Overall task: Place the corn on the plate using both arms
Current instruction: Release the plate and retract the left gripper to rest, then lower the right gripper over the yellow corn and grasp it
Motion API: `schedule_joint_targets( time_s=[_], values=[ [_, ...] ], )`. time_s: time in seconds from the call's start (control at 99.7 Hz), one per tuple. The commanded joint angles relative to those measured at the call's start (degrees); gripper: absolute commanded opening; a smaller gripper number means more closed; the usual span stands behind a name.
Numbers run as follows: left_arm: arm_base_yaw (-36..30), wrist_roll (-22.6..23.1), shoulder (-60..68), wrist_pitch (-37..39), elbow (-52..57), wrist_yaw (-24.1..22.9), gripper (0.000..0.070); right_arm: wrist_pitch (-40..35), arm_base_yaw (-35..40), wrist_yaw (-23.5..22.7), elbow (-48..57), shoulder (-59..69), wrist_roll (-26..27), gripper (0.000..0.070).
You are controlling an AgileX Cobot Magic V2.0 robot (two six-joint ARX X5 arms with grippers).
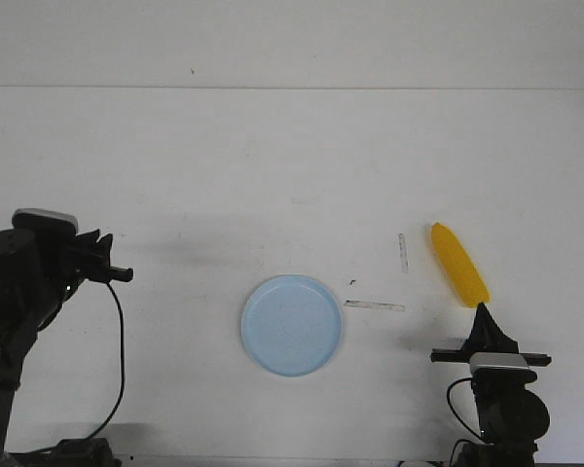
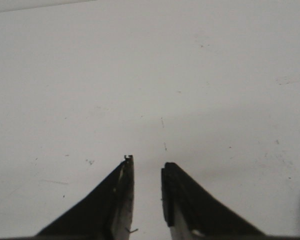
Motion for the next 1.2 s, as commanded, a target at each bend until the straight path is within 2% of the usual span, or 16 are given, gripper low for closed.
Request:
schedule_joint_targets(
  time_s=[0.0,0.14,0.421,0.732,0.973,1.113,1.194],
  values=[
    [0.4,0.4,-2.7,1.0,-2.3,-0.3,0.0000,0.7,0.0,0.0,-0.1,0.0,1.0,0.0010],
    [0.1,-0.5,-11.0,2.3,-10.2,-3.4,0.0000,1.1,0.0,0.1,-0.1,0.0,1.0,0.0010],
    [0.2,-3.3,-26.8,3.5,-21.8,-14.9,0.0000,2.8,0.0,0.1,-0.1,0.0,1.3,0.0010],
    [-0.2,-7.8,-32.5,7.3,-27.1,-15.3,0.0000,3.4,0.0,0.1,3.6,0.0,1.7,0.0010],
    [-2.4,-7.8,-32.5,8.2,-27.1,-15.3,0.0000,2.3,0.1,-0.1,20.0,6.8,1.7,0.0010],
    [-4.1,-7.6,-32.5,8.1,-27.1,-15.3,0.0000,-4.4,0.1,-0.5,35.4,19.6,1.6,0.0010],
    [-4.8,-7.6,-32.4,8.1,-27.1,-15.4,0.0000,-10.1,0.1,-2.8,44.9,28.3,1.2,0.0010]
  ],
)
